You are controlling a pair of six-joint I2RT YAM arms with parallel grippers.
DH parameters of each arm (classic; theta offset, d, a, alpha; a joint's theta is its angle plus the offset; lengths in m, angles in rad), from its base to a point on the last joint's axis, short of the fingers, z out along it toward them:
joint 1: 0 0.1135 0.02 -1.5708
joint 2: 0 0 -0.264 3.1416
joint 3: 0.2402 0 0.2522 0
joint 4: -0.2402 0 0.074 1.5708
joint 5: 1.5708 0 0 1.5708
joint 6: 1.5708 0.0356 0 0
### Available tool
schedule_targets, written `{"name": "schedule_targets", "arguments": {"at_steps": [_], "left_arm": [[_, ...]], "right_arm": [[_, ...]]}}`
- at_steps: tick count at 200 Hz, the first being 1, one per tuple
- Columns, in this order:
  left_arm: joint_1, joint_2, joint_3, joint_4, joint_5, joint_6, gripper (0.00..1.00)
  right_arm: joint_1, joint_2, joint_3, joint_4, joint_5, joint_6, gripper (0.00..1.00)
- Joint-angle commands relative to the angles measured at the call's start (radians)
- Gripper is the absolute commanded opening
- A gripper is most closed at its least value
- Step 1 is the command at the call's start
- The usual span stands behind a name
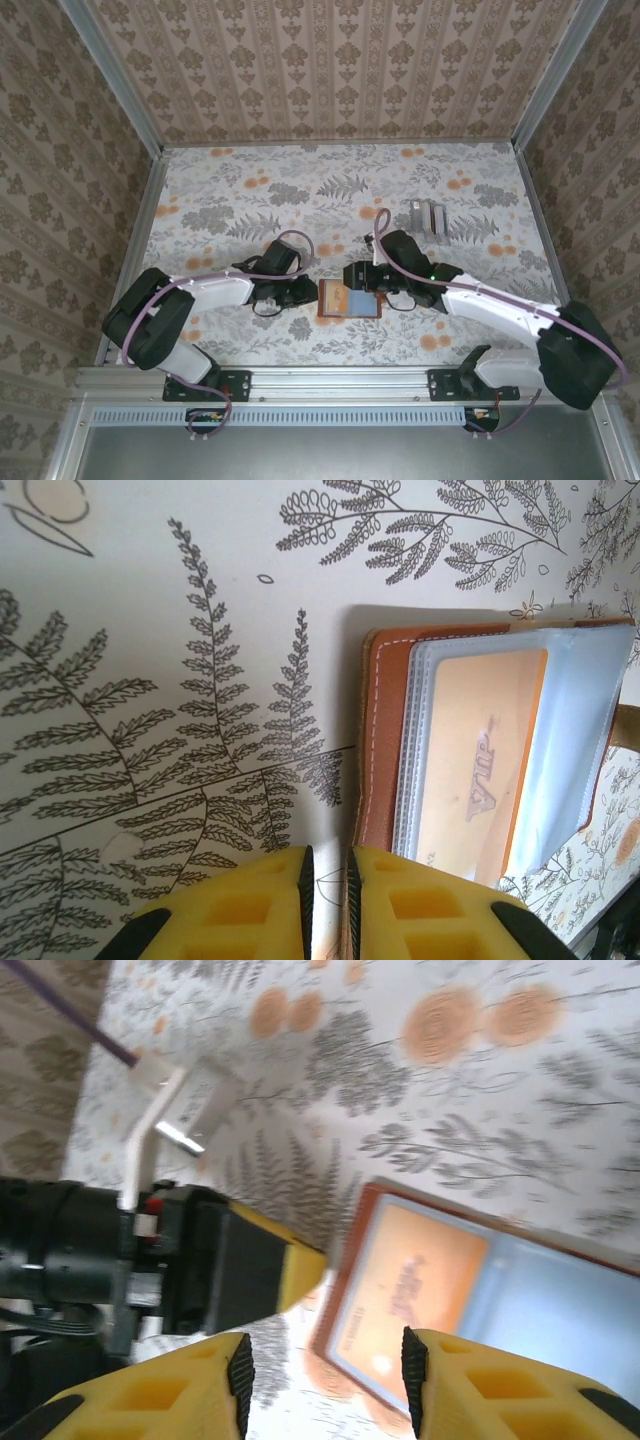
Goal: Put the credit cards into the card holder
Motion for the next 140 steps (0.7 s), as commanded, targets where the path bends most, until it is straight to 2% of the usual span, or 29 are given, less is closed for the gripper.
{"name": "schedule_targets", "arguments": {"at_steps": [1,21,43,80,106,140], "left_arm": [[0.006,-0.006,0.0,0.012,0.022,0.003,0.19],[0.012,0.006,0.006,-0.008,0.009,0.013,0.19],[0.011,0.012,0.012,0.0,0.018,0.012,0.19],[0.011,0.038,0.034,-0.022,0.015,0.03,0.19],[0.012,0.044,0.036,-0.028,0.008,0.036,0.19],[0.009,0.033,0.021,-0.014,0.006,0.027,0.19]], "right_arm": [[-0.007,-0.035,-0.038,-0.192,0.138,-0.028,0.48],[-0.002,-0.043,-0.092,-0.175,0.091,0.05,0.46],[0.011,-0.043,-0.14,-0.17,0.119,0.114,0.46],[0.011,0.023,-0.129,-0.147,0.113,0.119,0.47],[0.01,0.06,-0.121,-0.092,0.067,0.124,0.41],[0.011,0.082,-0.109,-0.091,0.061,0.118,0.38]]}}
